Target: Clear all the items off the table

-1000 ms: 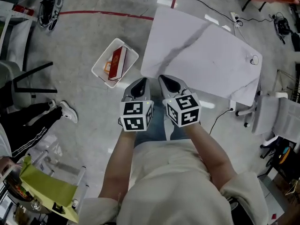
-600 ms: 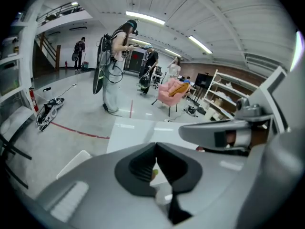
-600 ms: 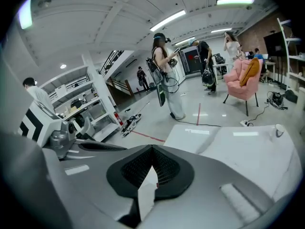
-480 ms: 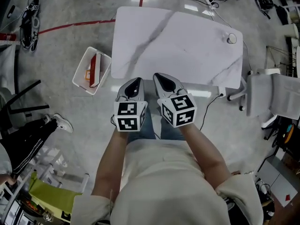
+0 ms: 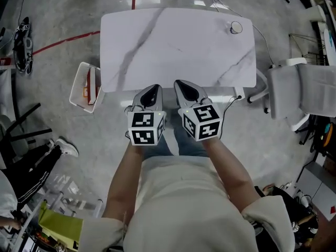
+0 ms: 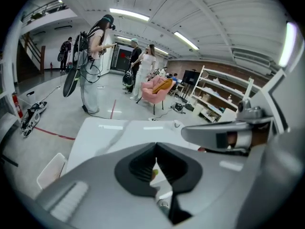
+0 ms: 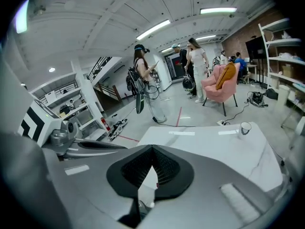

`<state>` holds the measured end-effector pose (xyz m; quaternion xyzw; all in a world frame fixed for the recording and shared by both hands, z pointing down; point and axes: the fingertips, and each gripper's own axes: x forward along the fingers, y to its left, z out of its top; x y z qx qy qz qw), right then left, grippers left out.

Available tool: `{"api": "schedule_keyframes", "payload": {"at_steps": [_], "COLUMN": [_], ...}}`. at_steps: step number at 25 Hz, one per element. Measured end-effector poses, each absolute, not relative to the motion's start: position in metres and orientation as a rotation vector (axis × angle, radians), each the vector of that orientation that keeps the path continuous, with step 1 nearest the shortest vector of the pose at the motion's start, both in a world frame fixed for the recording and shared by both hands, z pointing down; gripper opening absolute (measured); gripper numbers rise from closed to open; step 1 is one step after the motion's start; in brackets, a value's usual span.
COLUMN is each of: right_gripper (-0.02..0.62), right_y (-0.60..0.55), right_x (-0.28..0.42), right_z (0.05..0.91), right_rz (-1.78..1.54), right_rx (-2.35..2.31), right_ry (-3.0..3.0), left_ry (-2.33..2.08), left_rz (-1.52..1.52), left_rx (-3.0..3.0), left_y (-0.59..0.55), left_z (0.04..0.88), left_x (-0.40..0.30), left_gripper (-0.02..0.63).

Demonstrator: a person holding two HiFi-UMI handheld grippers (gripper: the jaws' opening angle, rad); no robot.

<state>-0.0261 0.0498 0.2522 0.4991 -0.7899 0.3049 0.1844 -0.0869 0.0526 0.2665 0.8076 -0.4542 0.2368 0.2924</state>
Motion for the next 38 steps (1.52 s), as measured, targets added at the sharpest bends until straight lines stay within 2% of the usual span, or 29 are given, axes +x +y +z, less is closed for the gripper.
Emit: {"api": "schedule_keyframes", "payload": {"at_steps": [22,38], "right_gripper": [-0.002,-0.002], "right_y": [0.063,0.069], "right_x": [0.139,0.209], "right_z": [0.25,0.248], "right_rz": [0.882,0.933], "right_rx": [1.509,1.706], "right_ry": [-2.22,-2.118], "left_ry": [-1.142,-0.997], "left_rz": [0.668,0.746], "left_rx": [2.236,2.315], "left_y": [0.063,0.06], "left_z": [0.263,0.266], "left_x": [0.09,0.154], "left_gripper": [0.009,0.009]}}
